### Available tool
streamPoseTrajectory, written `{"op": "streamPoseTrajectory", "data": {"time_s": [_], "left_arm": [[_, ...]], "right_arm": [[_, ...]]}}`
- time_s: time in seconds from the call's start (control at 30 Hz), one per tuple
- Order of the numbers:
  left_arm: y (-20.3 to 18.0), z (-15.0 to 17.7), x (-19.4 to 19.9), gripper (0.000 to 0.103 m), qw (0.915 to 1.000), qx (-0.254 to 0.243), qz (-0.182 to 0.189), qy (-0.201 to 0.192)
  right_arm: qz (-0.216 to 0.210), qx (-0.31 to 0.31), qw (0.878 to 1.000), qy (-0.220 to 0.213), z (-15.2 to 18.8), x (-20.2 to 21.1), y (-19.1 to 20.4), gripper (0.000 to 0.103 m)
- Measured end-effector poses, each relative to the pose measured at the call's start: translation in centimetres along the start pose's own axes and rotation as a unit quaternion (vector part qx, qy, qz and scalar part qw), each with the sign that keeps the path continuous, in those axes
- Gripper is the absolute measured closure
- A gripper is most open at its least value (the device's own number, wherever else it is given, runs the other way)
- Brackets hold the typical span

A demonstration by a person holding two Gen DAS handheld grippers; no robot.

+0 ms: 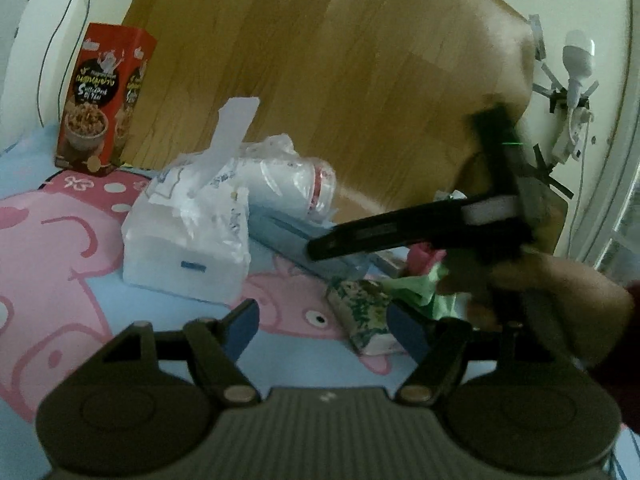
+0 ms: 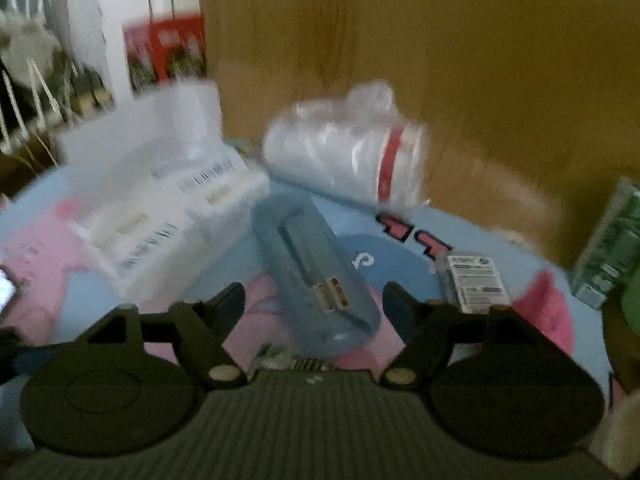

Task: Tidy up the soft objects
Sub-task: 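Grasp the blue plastic case with the right gripper, then pass the blue case from the right gripper into the left gripper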

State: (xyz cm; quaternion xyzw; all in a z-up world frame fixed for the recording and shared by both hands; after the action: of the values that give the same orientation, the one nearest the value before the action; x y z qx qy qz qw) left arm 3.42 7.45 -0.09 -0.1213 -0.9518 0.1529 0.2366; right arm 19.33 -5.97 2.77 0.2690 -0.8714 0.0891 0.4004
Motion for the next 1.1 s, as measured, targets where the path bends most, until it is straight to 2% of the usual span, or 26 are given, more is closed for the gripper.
{"op": "streamPoseTrajectory", "data": {"time_s": [0.07, 0.13, 0.2, 0.3, 0.47, 0.57, 0.73, 0.9, 0.97, 1.1], "left_arm": [[-0.1, 0.0, 0.1, 0.028, 1.0, -0.002, 0.0, -0.004], [-0.1, 0.0, 0.1, 0.027, 1.0, -0.001, 0.001, -0.006], [0.0, 0.0, 0.2, 0.027, 1.0, 0.004, 0.002, -0.007], [0.2, 0.0, 0.1, 0.027, 0.9999, 0.011, 0.003, -0.006], [0.6, 0.0, 0.2, 0.024, 0.9998, 0.018, 0.004, -0.009], [0.8, 0.0, 0.2, 0.023, 0.9996, 0.025, 0.009, -0.008], [1.0, -0.1, 0.0, 0.023, 0.9993, 0.031, 0.021, 0.001], [0.1, 0.2, -0.5, 0.023, 0.9977, 0.016, 0.055, 0.036], [-1.1, 0.5, -0.4, 0.023, 0.9969, 0.005, 0.062, 0.048], [-4.9, 1.2, 0.0, 0.023, 0.9882, 0.002, 0.124, 0.089]], "right_arm": [[0.004, 0.003, 1.0, 0.029, -0.3, -2.1, 0.2, 0.026], [0.012, 0.003, 0.999, 0.043, -0.2, -3.3, 0.3, 0.041], [0.02, -0.001, 0.999, 0.036, -0.3, -3.2, 0.7, 0.047], [0.048, 0.029, 0.998, 0.002, -0.3, -1.2, 1.8, 0.047], [0.064, 0.031, 0.996, -0.062, 0.7, 5.9, 1.1, 0.048], [0.072, 0.027, 0.994, -0.078, 3.4, 9.8, 0.3, 0.048], [0.084, -0.016, 0.992, -0.093, 11.2, 15.3, -0.8, 0.048], [0.079, -0.08, 0.991, -0.078, 17.9, 16.8, -0.6, 0.049], [0.084, -0.086, 0.989, -0.087, 19.3, 17.4, 0.0, 0.049], [0.082, -0.077, 0.989, -0.092, 20.5, 18.5, 0.8, 0.045]]}}
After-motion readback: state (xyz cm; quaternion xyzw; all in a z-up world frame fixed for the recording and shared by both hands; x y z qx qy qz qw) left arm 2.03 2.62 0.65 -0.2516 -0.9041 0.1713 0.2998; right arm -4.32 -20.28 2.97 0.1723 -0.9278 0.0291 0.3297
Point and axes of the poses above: each gripper's, at about its wrist camera, not at the fingertips, and x roughly against the way its jaws point, y to its left, z to its underside, the point moved 3 cm from there along -x, roughly the way its jaws point, and after that the axes turned 2 degrees about y, right-handed, at the moved point
